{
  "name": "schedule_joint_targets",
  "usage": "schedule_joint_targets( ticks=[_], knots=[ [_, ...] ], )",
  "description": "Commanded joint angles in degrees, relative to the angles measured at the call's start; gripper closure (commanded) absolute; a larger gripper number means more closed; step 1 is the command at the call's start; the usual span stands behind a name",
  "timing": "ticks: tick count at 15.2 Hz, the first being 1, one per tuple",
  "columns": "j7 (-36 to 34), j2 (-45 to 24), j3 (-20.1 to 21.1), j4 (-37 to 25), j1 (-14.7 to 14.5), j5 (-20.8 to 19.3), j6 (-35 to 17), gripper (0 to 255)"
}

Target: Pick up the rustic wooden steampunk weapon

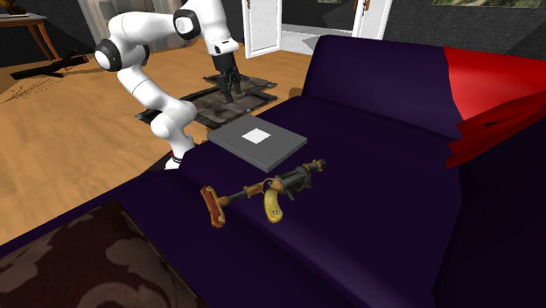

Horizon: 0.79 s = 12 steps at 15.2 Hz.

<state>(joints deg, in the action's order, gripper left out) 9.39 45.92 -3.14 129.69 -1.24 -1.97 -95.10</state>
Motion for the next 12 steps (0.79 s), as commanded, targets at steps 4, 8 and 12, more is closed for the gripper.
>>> schedule_joint_targets(
  ticks=[4,8,12],
  knots=[
    [6.2,-3.6,-4.4,-0.8,-0.2,-1.6,-1.7,0],
    [14.5,-9.5,-10.0,-3.1,-0.8,-3.0,-3.8,0],
    [22.9,-16.7,-15.5,-6.8,-1.7,-3.4,-5.7,0]
  ],
)
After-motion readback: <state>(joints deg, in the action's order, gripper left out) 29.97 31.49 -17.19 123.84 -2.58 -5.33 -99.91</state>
